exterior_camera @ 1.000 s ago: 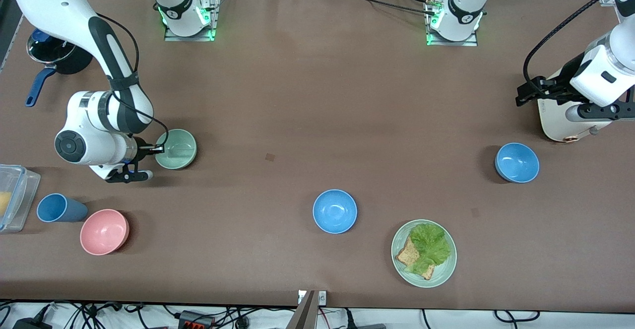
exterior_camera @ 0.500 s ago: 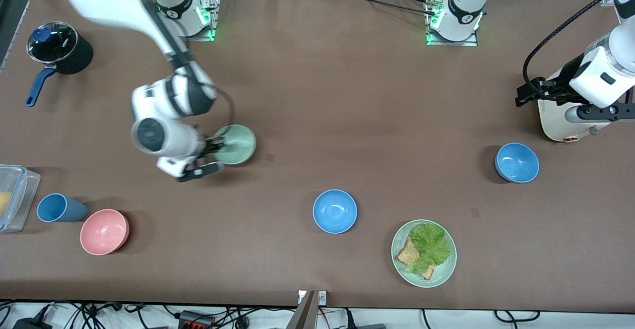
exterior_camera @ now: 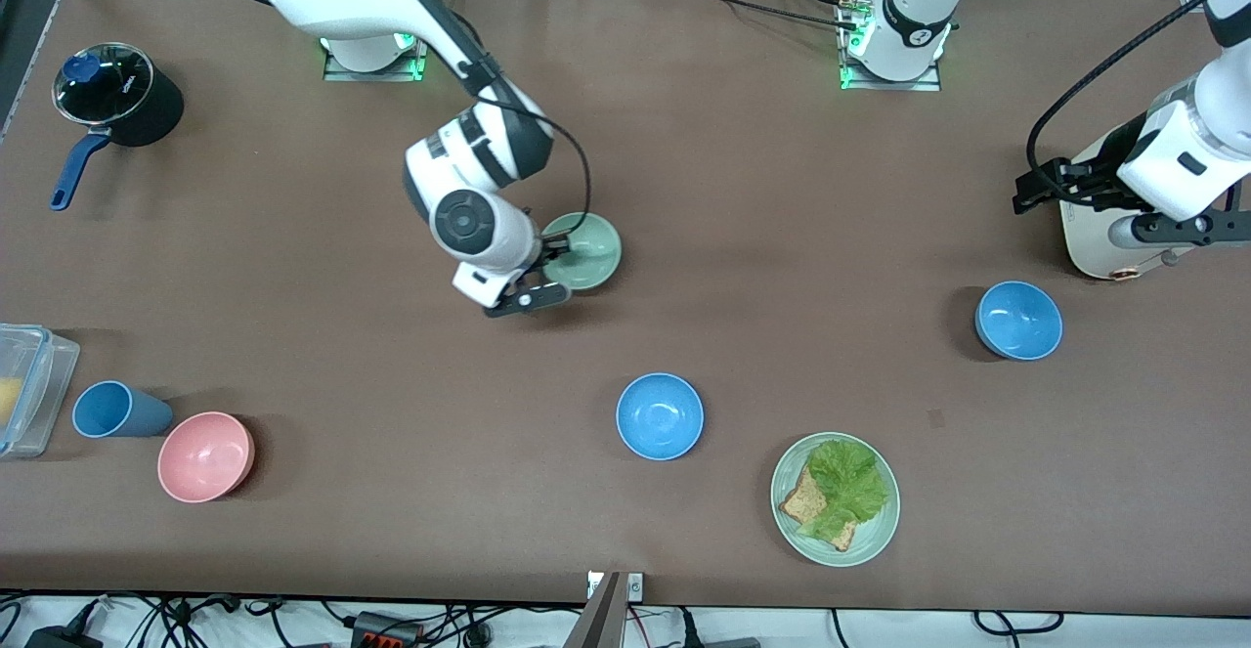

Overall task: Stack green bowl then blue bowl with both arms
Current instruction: 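Grasp the green bowl rim with the right gripper and lift it, then set the green bowl mid-table while the left gripper reaches the blue bowl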

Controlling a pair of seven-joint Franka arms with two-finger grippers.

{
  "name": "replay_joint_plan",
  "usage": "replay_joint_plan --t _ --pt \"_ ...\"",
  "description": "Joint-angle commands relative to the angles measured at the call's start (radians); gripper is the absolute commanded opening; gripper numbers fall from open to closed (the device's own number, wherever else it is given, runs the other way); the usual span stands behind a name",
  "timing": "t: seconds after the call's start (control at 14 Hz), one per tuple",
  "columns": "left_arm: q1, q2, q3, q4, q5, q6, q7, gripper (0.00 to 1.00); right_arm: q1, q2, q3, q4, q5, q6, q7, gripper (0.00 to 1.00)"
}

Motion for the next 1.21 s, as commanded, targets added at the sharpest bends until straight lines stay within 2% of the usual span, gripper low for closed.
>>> replay_joint_plan --t 0.0,0.21,0.36,0.43,0.5,0.57,0.71,0.86,1.07,1.14 --pt "0.033 0.059 0.01 0.029 0.017 -0.043 0.009 1.0 0.043 0.054 -0.008 0.063 0.022 -0.007 0.061 0.0" --pt "0.102 0.116 0.008 0.032 0.008 -0.029 0.073 1.0 0.074 0.097 -0.008 0.102 0.017 -0.007 0.087 0.0" --pt "0.131 0.169 0.01 0.023 0.022 0.029 0.149 1.0 0.078 0.111 -0.008 0.106 0.009 -0.004 0.087 0.0" --pt "0.16 0.194 0.011 0.017 0.023 0.065 0.185 1.0 0.078 0.113 -0.008 0.108 0.012 -0.002 0.09 0.12" --pt "0.192 0.222 0.011 0.009 0.025 0.099 0.208 1.0 0.075 0.111 -0.008 0.117 0.016 -0.002 0.107 0.79" --pt "0.203 0.233 0.011 -0.009 0.028 0.137 0.214 1.0 0.075 0.107 -0.008 0.134 0.008 -0.008 0.121 1.0" --pt "0.203 0.217 0.01 -0.115 0.11 0.261 0.214 1.0 0.077 0.088 -0.013 0.172 0.005 -0.03 0.154 1.0" --pt "0.221 0.197 0.008 -0.222 0.118 0.389 0.216 1.0 0.053 -0.003 -0.03 0.18 0.005 -0.089 0.158 1.0" --pt "0.272 0.185 0.008 -0.388 0.118 0.62 0.275 1.0 0.026 -0.154 -0.121 0.192 0.003 -0.178 0.142 1.0" --pt "0.297 0.197 0.008 -0.416 0.118 0.689 0.322 1.0 0.017 -0.197 -0.143 0.192 0.003 -0.2 0.139 1.0"
